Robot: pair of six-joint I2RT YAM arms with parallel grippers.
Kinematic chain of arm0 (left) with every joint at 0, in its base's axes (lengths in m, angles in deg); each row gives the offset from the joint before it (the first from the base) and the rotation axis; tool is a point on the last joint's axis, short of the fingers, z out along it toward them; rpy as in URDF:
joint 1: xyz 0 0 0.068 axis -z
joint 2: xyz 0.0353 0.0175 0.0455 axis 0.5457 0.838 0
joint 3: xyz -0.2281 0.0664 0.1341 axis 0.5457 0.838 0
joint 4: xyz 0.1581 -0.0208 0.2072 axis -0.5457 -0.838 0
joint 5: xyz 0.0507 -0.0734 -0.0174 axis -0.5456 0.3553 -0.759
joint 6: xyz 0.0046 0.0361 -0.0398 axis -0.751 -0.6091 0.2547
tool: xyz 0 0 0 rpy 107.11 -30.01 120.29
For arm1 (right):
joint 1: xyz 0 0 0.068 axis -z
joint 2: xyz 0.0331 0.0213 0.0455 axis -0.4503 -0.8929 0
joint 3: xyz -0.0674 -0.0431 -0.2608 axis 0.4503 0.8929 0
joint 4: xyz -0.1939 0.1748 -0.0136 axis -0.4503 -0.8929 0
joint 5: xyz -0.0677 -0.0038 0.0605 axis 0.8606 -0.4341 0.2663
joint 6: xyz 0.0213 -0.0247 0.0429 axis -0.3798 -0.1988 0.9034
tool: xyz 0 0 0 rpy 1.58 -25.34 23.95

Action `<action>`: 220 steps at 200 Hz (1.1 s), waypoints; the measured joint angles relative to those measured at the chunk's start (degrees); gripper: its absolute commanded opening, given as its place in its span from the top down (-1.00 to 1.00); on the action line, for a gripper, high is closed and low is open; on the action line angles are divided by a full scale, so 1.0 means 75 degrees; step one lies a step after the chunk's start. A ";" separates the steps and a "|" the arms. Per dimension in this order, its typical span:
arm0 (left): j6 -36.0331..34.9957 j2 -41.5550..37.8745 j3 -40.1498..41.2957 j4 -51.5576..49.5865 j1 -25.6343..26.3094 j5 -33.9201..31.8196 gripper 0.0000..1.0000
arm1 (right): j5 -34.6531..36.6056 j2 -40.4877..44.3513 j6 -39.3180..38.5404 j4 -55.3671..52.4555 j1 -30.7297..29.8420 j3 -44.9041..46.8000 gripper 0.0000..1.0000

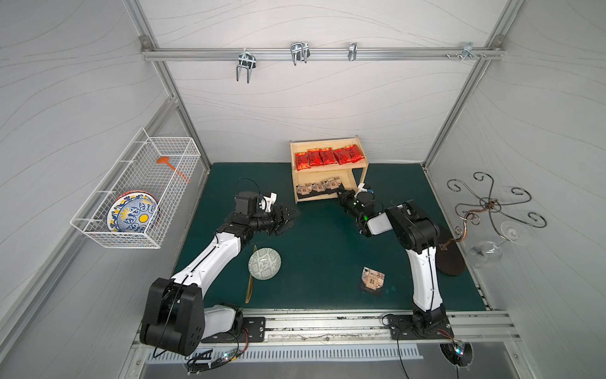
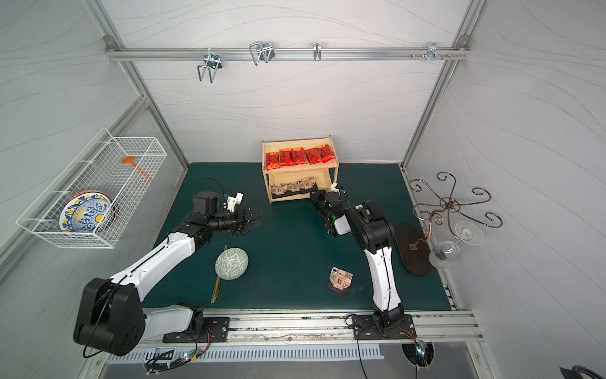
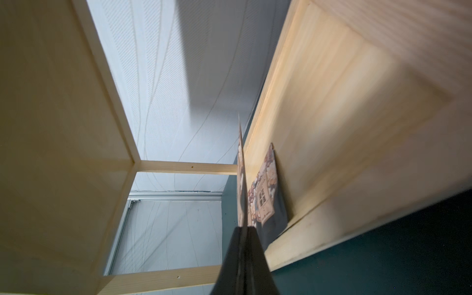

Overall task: Place the tea bags on the shelf by color
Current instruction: Place the tea bag on the shelf.

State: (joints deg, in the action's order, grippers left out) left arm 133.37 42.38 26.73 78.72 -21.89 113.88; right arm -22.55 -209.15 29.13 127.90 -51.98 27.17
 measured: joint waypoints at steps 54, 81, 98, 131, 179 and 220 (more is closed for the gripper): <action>-0.0047 0.0044 0.0000 -0.0041 -0.0079 0.0000 -0.45 | -0.0003 -0.0052 0.0114 -0.0009 0.0076 -0.0032 1.00; -0.0070 0.0044 0.0000 -0.0044 -0.0085 0.0003 -0.45 | -0.0050 -0.0245 0.0169 0.0032 0.0122 -0.0189 1.00; -0.0087 0.0044 0.0000 -0.0044 -0.0087 0.0003 -0.45 | -0.0064 -0.0350 0.0219 0.0029 0.0160 -0.0271 0.99; -0.0114 0.0044 0.0012 -0.0061 -0.0087 0.0003 -0.45 | -0.0111 -0.0504 0.0309 -0.0026 0.0256 -0.0527 0.88; -0.0119 0.0044 0.0020 -0.0096 -0.0087 0.0003 -0.45 | -0.0338 -0.0877 0.0373 -0.0233 0.0338 -0.1072 0.86; -0.0125 0.0041 0.0058 -0.0102 -0.0087 0.0003 -0.45 | -0.0583 -0.1081 0.0434 -0.0481 0.0367 -0.1241 0.68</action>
State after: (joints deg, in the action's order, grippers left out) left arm 132.43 42.68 27.16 77.96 -22.55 113.91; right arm -26.92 -217.26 32.39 124.29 -49.22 17.86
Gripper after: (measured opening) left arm 0.724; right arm 0.130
